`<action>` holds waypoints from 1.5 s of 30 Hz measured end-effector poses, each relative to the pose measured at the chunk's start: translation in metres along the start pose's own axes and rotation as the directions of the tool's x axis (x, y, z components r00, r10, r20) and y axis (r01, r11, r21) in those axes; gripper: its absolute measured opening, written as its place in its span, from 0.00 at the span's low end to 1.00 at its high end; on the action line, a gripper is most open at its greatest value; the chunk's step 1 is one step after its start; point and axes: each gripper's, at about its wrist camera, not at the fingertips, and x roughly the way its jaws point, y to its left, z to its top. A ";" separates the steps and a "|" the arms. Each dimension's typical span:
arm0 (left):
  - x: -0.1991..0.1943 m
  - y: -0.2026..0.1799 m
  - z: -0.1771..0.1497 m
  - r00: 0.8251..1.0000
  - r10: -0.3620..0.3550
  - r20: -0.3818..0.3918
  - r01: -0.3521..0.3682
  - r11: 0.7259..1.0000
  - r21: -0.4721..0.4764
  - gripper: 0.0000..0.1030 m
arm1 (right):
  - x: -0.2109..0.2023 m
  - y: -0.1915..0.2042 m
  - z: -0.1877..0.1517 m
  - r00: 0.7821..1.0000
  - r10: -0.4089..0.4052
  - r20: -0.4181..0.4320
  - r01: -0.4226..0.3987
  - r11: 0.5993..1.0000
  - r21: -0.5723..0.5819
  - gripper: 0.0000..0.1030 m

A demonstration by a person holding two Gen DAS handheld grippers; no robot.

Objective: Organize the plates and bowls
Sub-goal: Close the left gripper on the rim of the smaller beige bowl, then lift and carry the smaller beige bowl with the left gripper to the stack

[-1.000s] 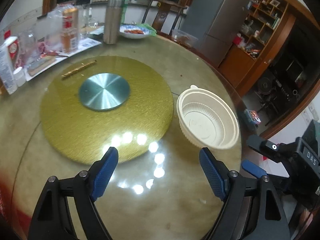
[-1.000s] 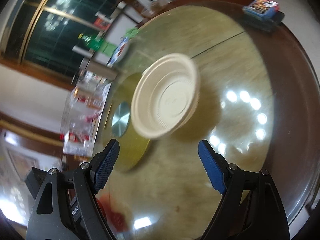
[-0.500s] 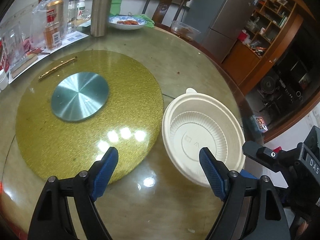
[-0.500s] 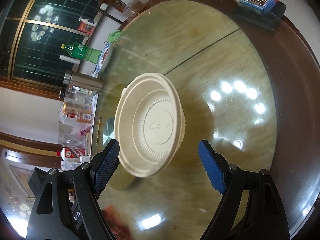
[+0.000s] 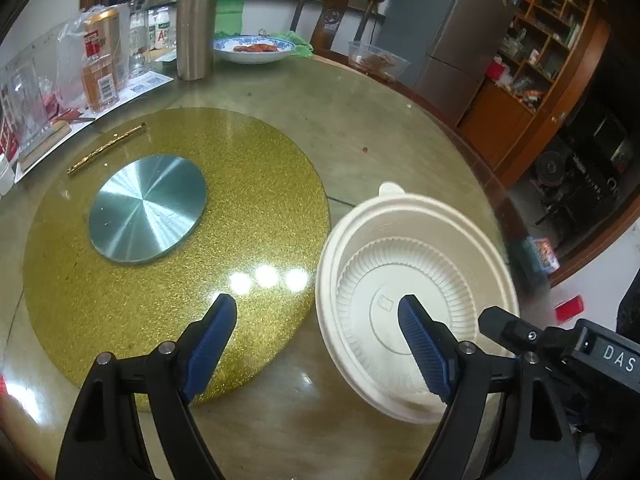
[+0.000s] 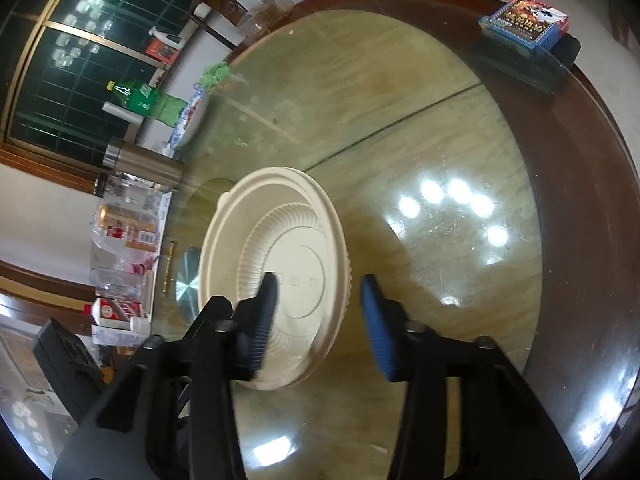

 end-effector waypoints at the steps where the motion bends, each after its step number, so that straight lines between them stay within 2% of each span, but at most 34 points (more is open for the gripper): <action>1: 0.002 0.000 -0.001 1.000 0.009 0.000 -0.009 1.000 0.013 0.76 | 0.002 -0.001 -0.001 1.000 -0.006 -0.006 0.006 1.000 -0.004 0.23; 2: 0.003 -0.001 -0.003 1.000 0.026 0.005 -0.026 0.999 0.031 0.59 | 0.003 -0.002 -0.003 1.000 -0.017 -0.008 0.017 1.000 -0.009 0.16; 3: 0.005 -0.003 -0.004 0.998 0.059 0.005 -0.060 0.996 0.062 0.36 | 0.002 -0.002 -0.004 1.000 -0.024 0.000 0.024 1.000 -0.015 0.14; 5: 0.006 -0.003 -0.006 0.997 0.071 0.000 -0.071 0.994 0.086 0.20 | -0.002 0.001 -0.009 0.999 -0.021 0.026 0.022 0.999 -0.046 0.12; 6: 0.006 -0.004 -0.007 0.996 0.086 0.003 -0.086 0.991 0.099 0.16 | -0.003 0.003 -0.011 0.999 -0.017 0.028 0.019 0.998 -0.062 0.11; 9: -0.002 0.001 -0.008 0.994 0.105 0.030 -0.108 0.989 0.103 0.15 | -0.006 0.013 -0.020 0.998 -0.032 0.046 0.037 0.993 -0.110 0.09; 15: -0.028 0.021 -0.018 0.985 0.143 0.093 -0.152 0.984 0.091 0.15 | -0.008 0.026 -0.039 0.999 0.021 0.041 -0.015 0.991 -0.136 0.09; 23: -0.060 0.064 -0.033 0.969 0.200 0.144 -0.204 0.979 0.013 0.16 | -0.006 0.071 -0.083 0.997 0.061 0.054 -0.047 0.970 -0.241 0.10; 32: -0.074 0.108 -0.049 0.969 0.207 0.136 -0.200 0.978 -0.061 0.16 | 0.007 0.103 -0.121 0.998 0.054 0.036 -0.040 0.953 -0.301 0.10; 45: -0.095 0.131 -0.062 0.970 0.190 0.149 -0.176 0.979 -0.105 0.16 | 0.000 0.123 -0.147 0.998 0.043 0.053 -0.021 0.934 -0.357 0.10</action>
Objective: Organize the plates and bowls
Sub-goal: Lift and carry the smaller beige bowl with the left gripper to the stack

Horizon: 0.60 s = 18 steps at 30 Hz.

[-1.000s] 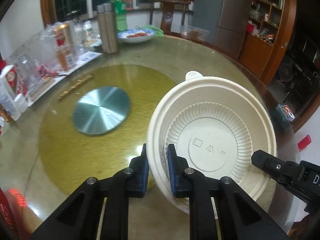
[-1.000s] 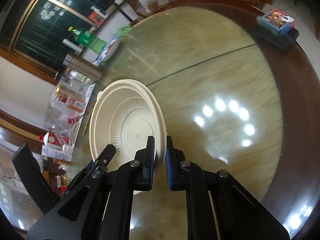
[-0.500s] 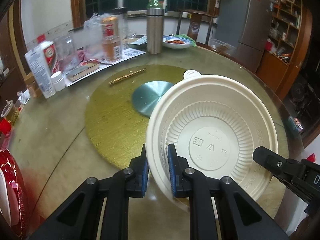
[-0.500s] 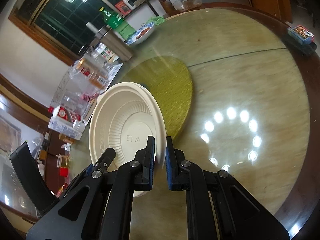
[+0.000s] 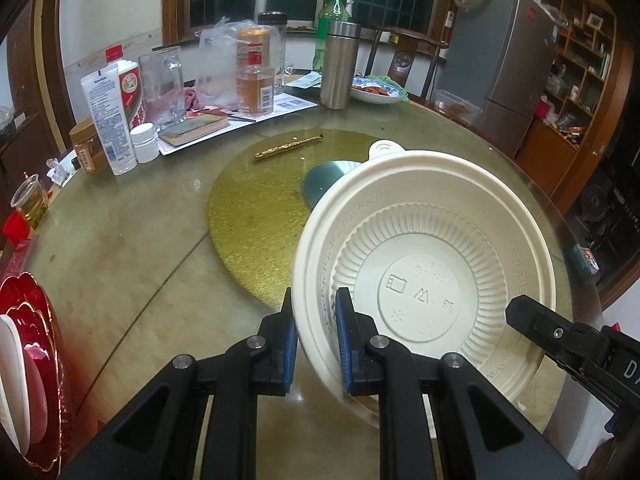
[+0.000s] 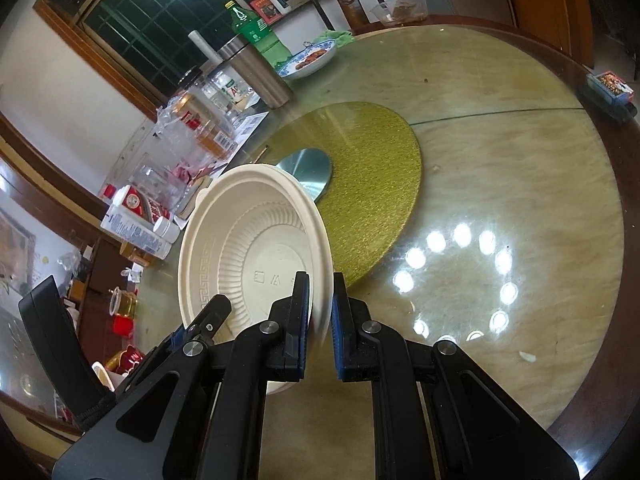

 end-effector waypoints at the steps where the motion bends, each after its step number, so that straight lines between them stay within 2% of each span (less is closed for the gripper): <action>1: -0.001 0.002 -0.001 1.000 -0.001 0.000 0.001 1.000 -0.004 0.16 | 0.000 0.001 0.000 1.000 0.001 0.000 -0.001 1.000 -0.001 0.10; 18: -0.016 0.021 -0.010 1.000 0.016 0.013 -0.016 0.999 -0.029 0.16 | -0.003 0.017 -0.015 1.000 0.025 -0.007 -0.025 0.999 -0.039 0.10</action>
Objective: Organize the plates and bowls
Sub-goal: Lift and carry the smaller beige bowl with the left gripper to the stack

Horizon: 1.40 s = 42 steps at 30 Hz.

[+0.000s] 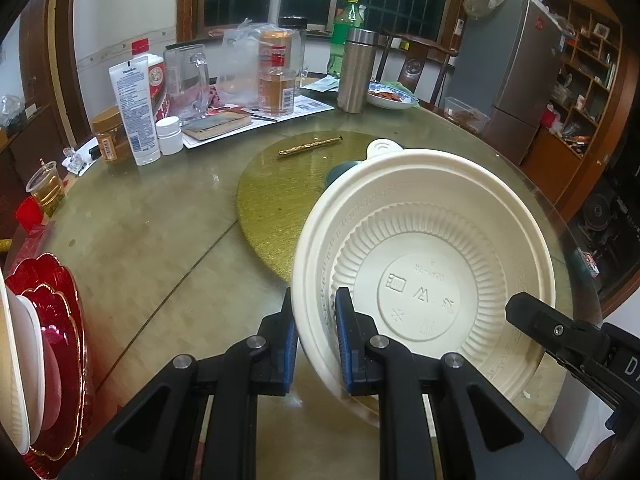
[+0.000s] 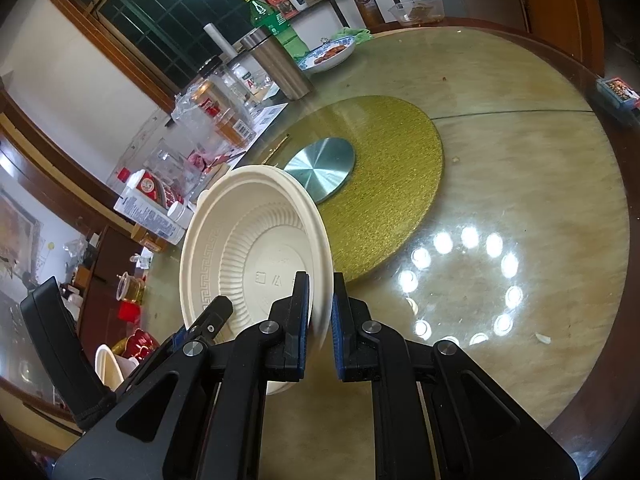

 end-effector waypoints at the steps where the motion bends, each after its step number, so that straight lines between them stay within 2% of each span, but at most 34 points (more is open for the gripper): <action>1: -0.001 0.001 0.000 1.000 0.001 0.000 -0.001 1.000 0.000 0.16 | 0.000 0.001 -0.001 1.000 0.001 -0.001 -0.001 1.000 -0.002 0.10; 30: -0.021 0.029 -0.014 0.999 0.033 0.011 -0.032 0.999 -0.039 0.16 | 0.000 0.026 -0.019 0.999 0.030 -0.022 -0.032 0.996 -0.079 0.10; 37: -0.040 0.036 -0.014 0.998 0.032 0.046 -0.030 0.998 -0.050 0.16 | -0.010 0.035 -0.023 0.998 0.058 -0.013 -0.059 0.993 -0.102 0.10; 42: -0.067 0.043 -0.013 0.994 0.041 0.103 -0.035 0.998 -0.060 0.17 | -0.023 0.050 -0.024 0.996 0.092 0.010 -0.090 0.987 -0.134 0.10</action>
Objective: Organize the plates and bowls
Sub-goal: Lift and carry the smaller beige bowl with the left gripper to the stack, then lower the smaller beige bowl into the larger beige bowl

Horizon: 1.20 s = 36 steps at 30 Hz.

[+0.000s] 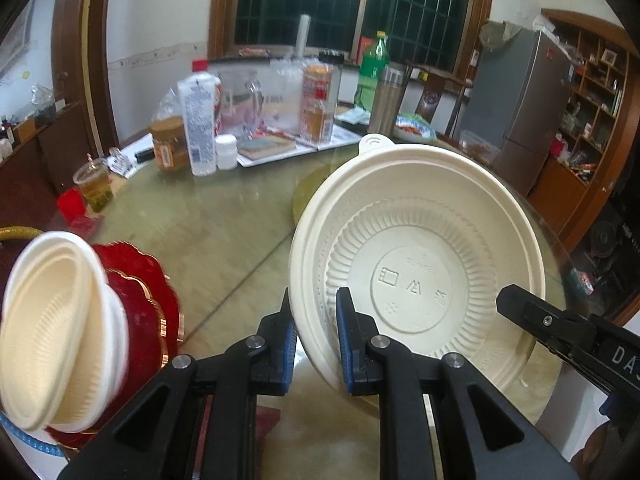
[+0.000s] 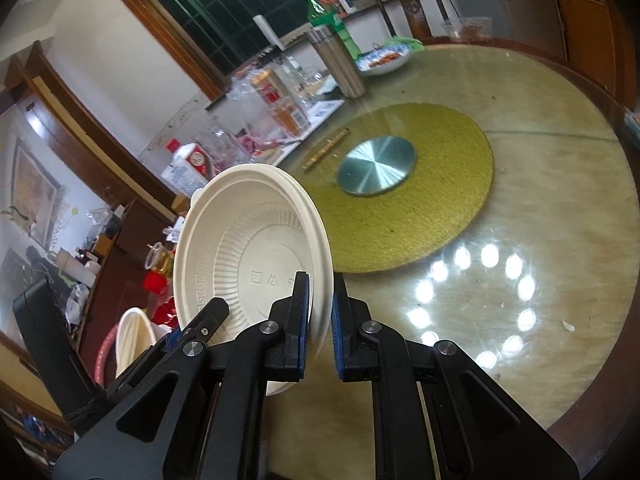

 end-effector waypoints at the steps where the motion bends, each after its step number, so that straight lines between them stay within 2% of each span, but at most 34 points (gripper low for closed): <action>1: -0.004 0.002 0.001 1.000 0.001 0.008 -0.001 1.000 -0.003 0.17 | -0.003 0.004 0.000 1.000 0.007 0.006 -0.007 1.000 -0.008 0.10; 6: -0.037 0.022 0.004 0.998 0.022 0.062 -0.020 0.999 -0.033 0.18 | -0.012 0.033 0.002 0.998 0.063 0.017 -0.062 0.996 -0.067 0.10; 12: -0.074 0.063 0.006 0.988 0.093 0.124 -0.082 0.992 -0.093 0.18 | -0.007 0.078 -0.003 0.988 0.152 -0.013 -0.152 0.978 -0.141 0.10; 21: -0.090 0.127 -0.009 0.968 0.226 0.106 -0.198 0.955 -0.220 0.18 | 0.020 0.153 -0.026 0.957 0.258 -0.134 -0.284 0.927 -0.244 0.10; 29: -0.090 0.157 -0.019 0.958 0.279 0.068 -0.249 0.924 -0.291 0.18 | 0.047 0.192 -0.047 0.942 0.252 -0.223 -0.313 0.899 -0.307 0.10; 36: -0.087 0.170 -0.021 0.959 0.279 0.046 -0.252 0.915 -0.314 0.17 | 0.061 0.204 -0.056 0.936 0.228 -0.267 -0.309 0.895 -0.320 0.10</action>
